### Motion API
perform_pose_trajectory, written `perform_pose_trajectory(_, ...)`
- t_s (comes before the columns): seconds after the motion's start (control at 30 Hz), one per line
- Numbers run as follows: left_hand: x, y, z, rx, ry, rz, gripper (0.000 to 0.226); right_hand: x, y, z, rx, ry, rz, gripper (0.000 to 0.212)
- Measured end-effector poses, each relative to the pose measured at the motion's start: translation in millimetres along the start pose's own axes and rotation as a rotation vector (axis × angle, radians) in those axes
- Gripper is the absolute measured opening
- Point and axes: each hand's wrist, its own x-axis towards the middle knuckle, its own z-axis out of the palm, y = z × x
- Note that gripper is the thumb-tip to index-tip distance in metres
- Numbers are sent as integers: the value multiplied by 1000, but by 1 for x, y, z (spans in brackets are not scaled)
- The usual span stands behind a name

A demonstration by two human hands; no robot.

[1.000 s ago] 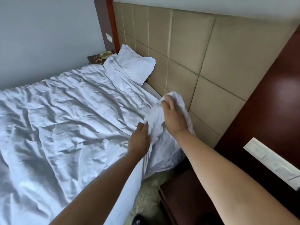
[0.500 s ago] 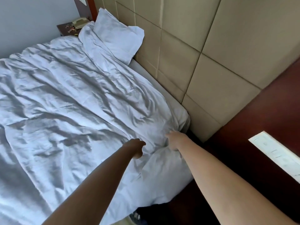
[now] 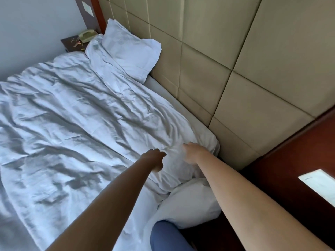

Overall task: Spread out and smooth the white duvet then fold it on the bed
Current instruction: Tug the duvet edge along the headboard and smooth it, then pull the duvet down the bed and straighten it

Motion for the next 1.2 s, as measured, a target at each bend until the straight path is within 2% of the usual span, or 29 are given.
perform_pose_trajectory(0.23, 64, -13, -30, 16, -14, 25, 63, 72, 14, -18, 94, -24, 37, 65)
perform_pose_trajectory(0.37, 121, -15, -34, 49, -96, 51, 64, 127, 31, -9, 187, -41, 81, 75)
perform_pose_trajectory(0.53, 196, -12, -30, 72, -180, 80, 65, 189, 57, 12, 346, -79, 198, 108)
perform_pose_trajectory(0.63, 232, -10, -28, 41, -218, 90, 77, 221, 70, 28, 451, -128, 287, 125)
perform_pose_trajectory(0.77, 264, -14, -17, 2, -240, 73, 89, 253, 71, 46, 714, -197, 344, 141)
perform_pose_trajectory(0.9, 280, -22, -6, 23, -259, 45, 97, 260, 64, 57, 679, -263, 283, 130)
perform_pose_trajectory(1.0, 278, -26, 4, 35, -270, 63, 94, 248, 51, 62, 633, -400, 203, 93)
perform_pose_trajectory(1.07, 275, -28, 10, 63, -264, 37, 90, 240, 48, 59, 609, -431, 194, 73)
perform_pose_trajectory(1.13, 272, -31, 11, 86, -226, 4, 78, 233, 48, 56, 632, -395, 202, 67)
perform_pose_trajectory(1.2, 268, -33, 6, 91, -136, 14, 51, 222, 44, 51, 690, -391, 214, 64)
